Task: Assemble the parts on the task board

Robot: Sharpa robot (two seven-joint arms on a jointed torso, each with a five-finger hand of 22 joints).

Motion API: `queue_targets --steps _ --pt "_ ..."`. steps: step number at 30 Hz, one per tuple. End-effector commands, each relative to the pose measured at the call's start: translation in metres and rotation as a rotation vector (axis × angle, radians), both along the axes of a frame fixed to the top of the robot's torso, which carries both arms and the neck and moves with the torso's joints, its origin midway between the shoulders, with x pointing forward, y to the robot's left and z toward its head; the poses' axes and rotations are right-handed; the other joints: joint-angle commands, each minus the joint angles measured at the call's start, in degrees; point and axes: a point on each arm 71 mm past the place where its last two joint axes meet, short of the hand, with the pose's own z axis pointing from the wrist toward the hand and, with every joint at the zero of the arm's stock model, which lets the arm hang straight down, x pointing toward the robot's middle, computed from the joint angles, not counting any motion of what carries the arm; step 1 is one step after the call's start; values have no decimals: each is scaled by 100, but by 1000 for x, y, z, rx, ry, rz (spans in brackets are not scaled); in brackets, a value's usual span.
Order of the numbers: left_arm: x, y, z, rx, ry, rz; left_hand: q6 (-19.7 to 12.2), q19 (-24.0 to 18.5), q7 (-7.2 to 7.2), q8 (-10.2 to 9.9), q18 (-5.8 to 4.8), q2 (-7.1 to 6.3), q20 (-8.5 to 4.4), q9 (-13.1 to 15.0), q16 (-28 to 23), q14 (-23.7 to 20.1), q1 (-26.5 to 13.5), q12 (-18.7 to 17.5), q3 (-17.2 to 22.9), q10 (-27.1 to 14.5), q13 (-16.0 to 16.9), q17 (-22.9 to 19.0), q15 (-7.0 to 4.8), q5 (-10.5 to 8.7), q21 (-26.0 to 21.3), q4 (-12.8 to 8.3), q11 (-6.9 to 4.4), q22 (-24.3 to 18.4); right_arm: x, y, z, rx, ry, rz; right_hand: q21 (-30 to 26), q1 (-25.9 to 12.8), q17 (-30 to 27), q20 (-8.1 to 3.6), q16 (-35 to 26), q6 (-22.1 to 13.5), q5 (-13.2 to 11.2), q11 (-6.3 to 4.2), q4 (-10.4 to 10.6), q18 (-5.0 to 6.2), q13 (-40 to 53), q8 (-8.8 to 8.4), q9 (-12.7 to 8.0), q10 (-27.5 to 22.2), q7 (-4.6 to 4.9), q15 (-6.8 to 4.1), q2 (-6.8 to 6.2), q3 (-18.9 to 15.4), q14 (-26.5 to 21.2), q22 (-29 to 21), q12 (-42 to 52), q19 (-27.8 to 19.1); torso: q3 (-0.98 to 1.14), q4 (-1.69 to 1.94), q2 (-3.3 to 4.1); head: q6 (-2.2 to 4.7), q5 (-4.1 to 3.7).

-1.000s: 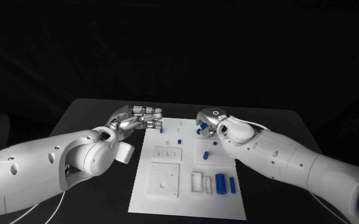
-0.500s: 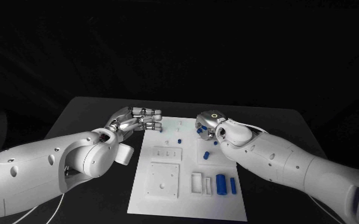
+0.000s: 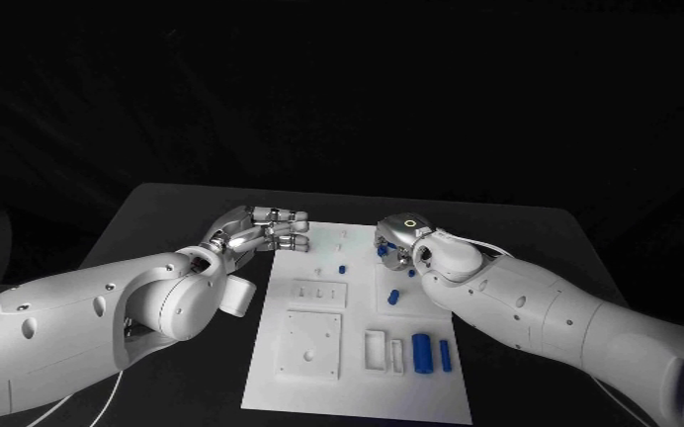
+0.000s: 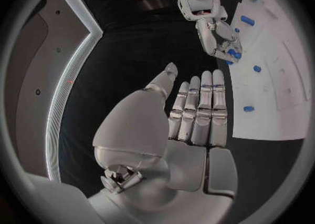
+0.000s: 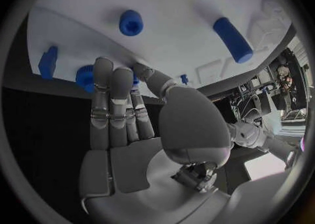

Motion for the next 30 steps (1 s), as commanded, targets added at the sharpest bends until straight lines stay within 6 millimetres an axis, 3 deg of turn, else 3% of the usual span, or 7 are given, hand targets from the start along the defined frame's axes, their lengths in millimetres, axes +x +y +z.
queue_targets --steps 1,2,6,13,19,28,30 --pt "0 -3 2 -8 -10 -20 37 -38 -1 8 -51 -7 -9 7 -17 2 -58 -36 -12 -17 1 -5 8 27 20 -17 11 -5 -1 2 1 7 -23 12 433 8 2 -43 22 204 -248 -81 43 -102 19 52 31 261 -51 -69 177 112 -2 338 33 103 -7 -3 23 16 3" --pt "0 -3 2 -8 -10 -20 37 -38 -1 8 -51 -7 -9 7 -17 2 -58 -36 -12 -17 1 -5 8 27 20 -17 11 -5 -1 2 2 16 -31 12 780 37 5 -78 20 298 -454 -115 45 -180 20 47 39 386 -71 -102 235 181 0 610 29 136 -7 -5 26 20 4" --pt "0 -3 2 -6 -6 -20 33 -39 2 7 -51 -5 -9 7 -17 3 -62 -36 -16 -19 1 -4 8 27 22 -16 13 -8 -1 2 6 63 -68 4 1079 33 21 -178 4 455 -575 -178 84 -316 23 35 47 544 -113 -170 281 228 -2 995 31 41 -9 -6 41 26 1" --pt "1 -3 1 -2 2 -16 29 -36 6 7 -50 -1 -9 7 -16 4 -62 -36 -23 -24 1 -4 8 24 25 -16 14 -14 -2 3 11 125 -107 -14 1163 43 24 -252 -54 651 -591 -249 39 -358 27 37 66 766 -169 -231 301 241 6 1223 34 -15 -22 -6 51 36 1" --pt "3 0 1 3 -1 1 25 -45 11 9 -51 -18 -4 8 -20 -11 -47 -38 -46 -70 1 -6 16 23 22 -26 29 -26 -4 15 17 166 -133 -24 1120 43 47 -260 -81 667 -589 -252 23 -357 26 34 60 780 -173 -240 297 257 14 1364 33 -17 -7 -22 62 75 14" --pt "3 -5 1 1 -5 -5 29 -44 9 9 -50 -14 0 8 -16 -8 -58 -35 -64 -70 2 -4 16 19 22 -14 28 -32 1 35 22 183 -152 -33 988 47 73 -260 -113 675 -589 -249 31 -353 25 34 57 771 -175 -239 269 306 18 1517 33 10 -47 -3 81 120 -75" --pt "3 -6 1 0 -5 -7 29 -44 9 9 -50 -14 0 8 -16 -8 -58 -35 -64 -70 2 -4 16 19 22 -14 28 -32 3 38 23 184 -156 -35 929 50 83 -261 -122 676 -588 -248 35 -355 25 34 57 769 -175 -238 266 308 18 1584 33 31 -36 -10 86 139 -81"
